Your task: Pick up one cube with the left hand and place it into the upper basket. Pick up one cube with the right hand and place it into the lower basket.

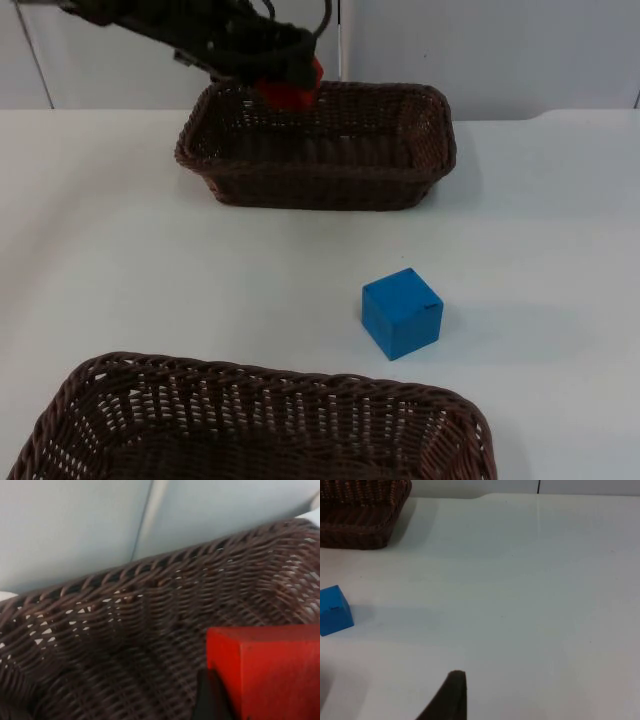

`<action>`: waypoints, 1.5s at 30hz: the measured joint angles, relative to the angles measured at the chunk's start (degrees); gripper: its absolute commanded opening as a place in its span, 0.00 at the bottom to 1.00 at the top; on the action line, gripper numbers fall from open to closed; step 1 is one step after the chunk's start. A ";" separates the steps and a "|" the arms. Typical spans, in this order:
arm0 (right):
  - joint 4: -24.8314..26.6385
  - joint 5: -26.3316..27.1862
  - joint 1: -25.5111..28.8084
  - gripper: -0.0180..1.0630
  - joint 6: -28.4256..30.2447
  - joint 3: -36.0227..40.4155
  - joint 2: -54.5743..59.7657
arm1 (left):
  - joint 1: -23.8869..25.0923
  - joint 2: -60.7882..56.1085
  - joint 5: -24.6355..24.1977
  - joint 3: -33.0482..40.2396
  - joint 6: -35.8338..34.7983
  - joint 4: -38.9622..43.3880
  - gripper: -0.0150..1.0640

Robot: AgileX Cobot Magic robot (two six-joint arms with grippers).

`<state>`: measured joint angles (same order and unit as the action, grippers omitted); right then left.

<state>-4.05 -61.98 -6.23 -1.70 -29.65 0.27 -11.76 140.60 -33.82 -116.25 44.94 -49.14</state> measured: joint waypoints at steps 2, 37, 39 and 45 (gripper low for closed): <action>0.00 0.00 0.00 0.99 0.00 0.00 0.00 | 0.00 1.29 0.00 -1.27 -0.15 0.00 0.01; -0.10 0.00 0.00 0.99 0.00 0.00 0.00 | 0.00 4.58 -6.91 -3.69 -1.82 -0.24 0.90; -0.10 0.00 0.00 0.99 0.00 0.00 0.00 | 0.00 2.30 -8.37 -3.69 -1.91 -0.13 0.90; -0.10 0.00 0.00 0.99 0.00 0.00 0.00 | 0.00 -2.95 -11.77 -3.69 -1.91 0.39 0.90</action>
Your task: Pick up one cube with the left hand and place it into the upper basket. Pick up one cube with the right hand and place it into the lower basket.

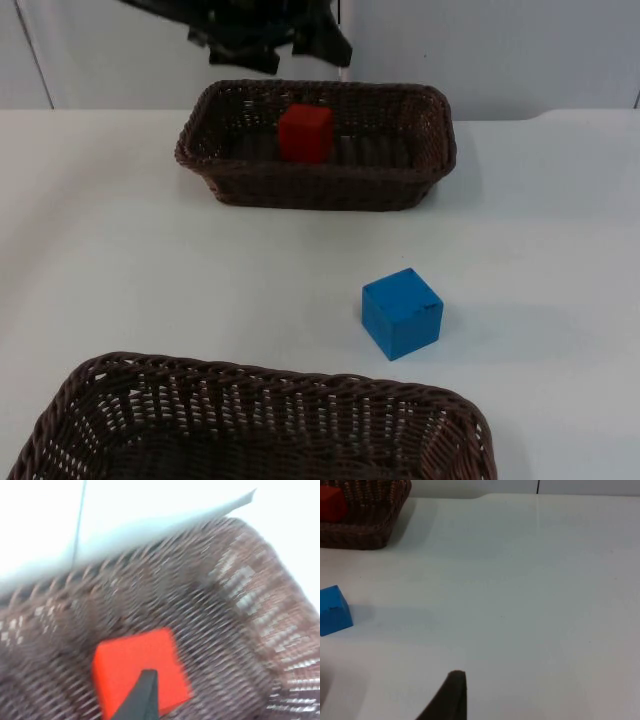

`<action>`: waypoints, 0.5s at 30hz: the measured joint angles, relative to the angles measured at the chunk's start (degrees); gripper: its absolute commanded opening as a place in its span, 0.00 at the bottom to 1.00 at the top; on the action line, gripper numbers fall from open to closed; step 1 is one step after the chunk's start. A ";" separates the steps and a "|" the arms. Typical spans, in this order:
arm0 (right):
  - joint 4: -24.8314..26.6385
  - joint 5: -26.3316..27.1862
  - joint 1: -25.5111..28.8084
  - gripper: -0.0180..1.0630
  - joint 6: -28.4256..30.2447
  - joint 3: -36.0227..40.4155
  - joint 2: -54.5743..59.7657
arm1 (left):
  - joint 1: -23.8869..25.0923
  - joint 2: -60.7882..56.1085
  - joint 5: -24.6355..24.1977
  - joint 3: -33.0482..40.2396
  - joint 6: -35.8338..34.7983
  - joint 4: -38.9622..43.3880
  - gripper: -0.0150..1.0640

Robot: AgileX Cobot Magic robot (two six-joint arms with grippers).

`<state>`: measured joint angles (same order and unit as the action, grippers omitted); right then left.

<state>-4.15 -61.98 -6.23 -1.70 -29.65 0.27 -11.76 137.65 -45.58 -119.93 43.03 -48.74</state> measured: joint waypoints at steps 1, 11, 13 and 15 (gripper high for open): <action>0.00 0.00 0.00 0.99 0.00 0.00 0.00 | 0.00 -1.27 -0.80 0.00 0.00 0.47 0.90; 0.00 0.00 0.00 0.99 0.00 0.00 0.00 | 0.00 -9.12 -5.93 -0.10 -12.36 12.18 0.90; 0.00 0.00 0.00 0.99 0.00 0.00 0.00 | 0.11 -9.74 -6.77 -0.10 -13.49 12.93 0.90; 0.00 0.00 0.00 0.99 0.00 0.00 0.00 | 0.25 -10.58 -8.47 -0.10 -15.00 13.94 0.90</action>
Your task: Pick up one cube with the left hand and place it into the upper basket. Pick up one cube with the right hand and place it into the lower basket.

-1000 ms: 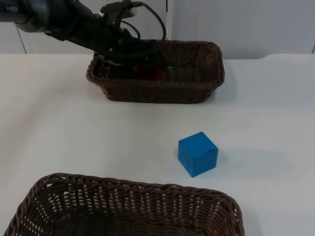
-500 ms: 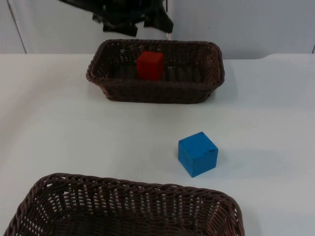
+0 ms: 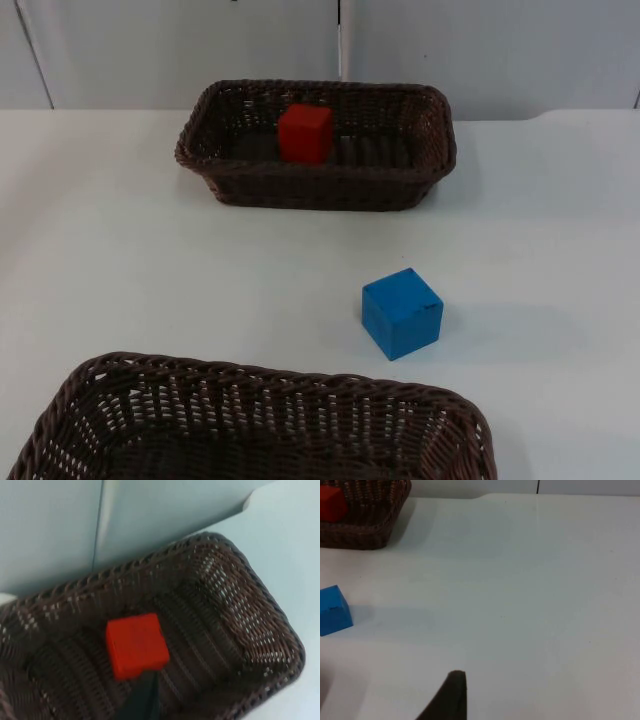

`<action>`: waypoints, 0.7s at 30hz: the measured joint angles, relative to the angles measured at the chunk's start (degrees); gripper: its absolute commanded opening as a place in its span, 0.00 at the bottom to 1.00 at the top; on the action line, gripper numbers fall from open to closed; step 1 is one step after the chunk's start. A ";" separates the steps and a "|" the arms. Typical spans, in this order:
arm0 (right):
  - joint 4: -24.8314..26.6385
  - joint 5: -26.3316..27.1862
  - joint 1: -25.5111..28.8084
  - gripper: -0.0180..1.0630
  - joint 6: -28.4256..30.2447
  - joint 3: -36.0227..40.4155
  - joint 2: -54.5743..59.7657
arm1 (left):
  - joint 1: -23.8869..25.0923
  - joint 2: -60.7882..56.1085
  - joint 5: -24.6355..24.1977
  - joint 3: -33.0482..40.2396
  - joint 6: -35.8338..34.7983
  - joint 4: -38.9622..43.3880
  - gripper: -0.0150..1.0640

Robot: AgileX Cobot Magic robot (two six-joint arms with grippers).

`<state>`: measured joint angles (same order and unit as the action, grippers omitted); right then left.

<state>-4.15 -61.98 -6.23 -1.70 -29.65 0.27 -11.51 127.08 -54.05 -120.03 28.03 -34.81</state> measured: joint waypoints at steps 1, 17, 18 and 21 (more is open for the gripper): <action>0.00 0.00 0.00 0.99 0.00 0.00 0.00 | 0.30 -0.52 -0.96 0.00 -0.29 0.43 0.90; -0.10 0.00 0.00 0.99 0.00 0.00 0.00 | 0.81 -6.05 -10.11 0.00 -2.16 1.38 0.90; -0.10 0.00 0.00 0.99 0.00 0.00 0.00 | 0.81 -6.47 -10.45 0.00 -2.37 1.38 0.90; -0.10 0.00 0.00 0.99 0.00 0.00 0.00 | 0.81 -7.87 -11.01 0.77 -3.03 1.64 0.90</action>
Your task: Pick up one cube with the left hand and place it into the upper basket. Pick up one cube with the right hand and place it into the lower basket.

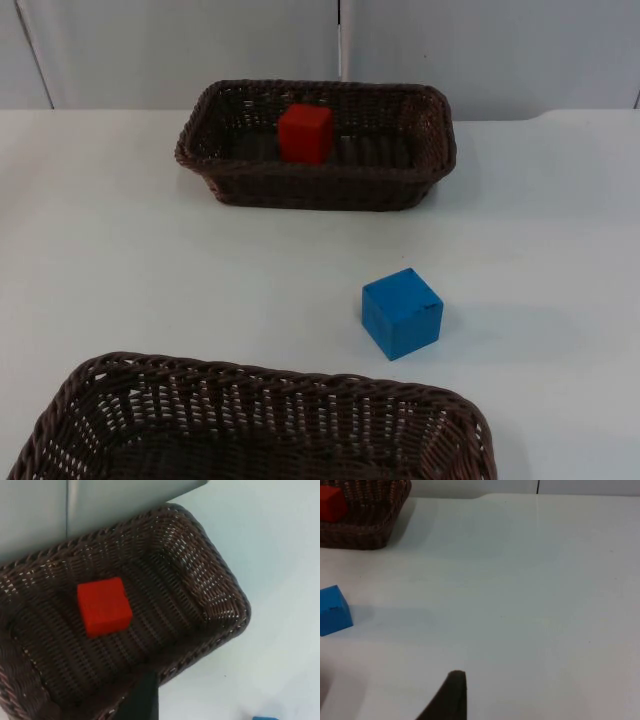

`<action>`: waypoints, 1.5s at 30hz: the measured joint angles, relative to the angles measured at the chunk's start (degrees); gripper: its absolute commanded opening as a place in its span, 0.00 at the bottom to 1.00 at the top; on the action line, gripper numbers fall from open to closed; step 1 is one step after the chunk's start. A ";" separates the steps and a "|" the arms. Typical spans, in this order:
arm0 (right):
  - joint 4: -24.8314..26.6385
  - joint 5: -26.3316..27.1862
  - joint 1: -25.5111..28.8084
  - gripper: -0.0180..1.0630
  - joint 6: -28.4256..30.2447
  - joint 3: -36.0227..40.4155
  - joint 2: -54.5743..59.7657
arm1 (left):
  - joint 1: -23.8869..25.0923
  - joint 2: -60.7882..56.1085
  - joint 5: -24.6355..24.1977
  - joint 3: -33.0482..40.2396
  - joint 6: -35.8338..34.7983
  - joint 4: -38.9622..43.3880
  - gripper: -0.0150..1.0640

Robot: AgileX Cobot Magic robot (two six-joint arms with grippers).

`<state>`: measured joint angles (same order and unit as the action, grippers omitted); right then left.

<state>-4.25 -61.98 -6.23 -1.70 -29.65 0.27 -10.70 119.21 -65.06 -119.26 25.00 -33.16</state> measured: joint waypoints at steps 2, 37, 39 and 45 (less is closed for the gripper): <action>0.00 0.00 0.00 0.99 0.00 0.00 0.00 | 0.00 -0.69 0.00 0.79 -0.14 0.50 0.90; 0.00 0.00 0.00 0.99 0.00 0.00 0.00 | 0.00 -48.64 31.19 67.75 0.42 2.66 0.90; 0.00 0.00 0.00 0.99 0.00 0.00 0.00 | 0.00 -51.95 31.69 71.03 0.42 2.66 0.90; 0.00 0.00 0.00 0.99 0.00 0.00 0.00 | 0.00 -58.98 32.20 77.10 0.42 2.66 0.90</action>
<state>-4.25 -61.98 -6.23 -1.70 -29.65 0.27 -10.70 60.22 -32.86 -42.16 25.42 -30.50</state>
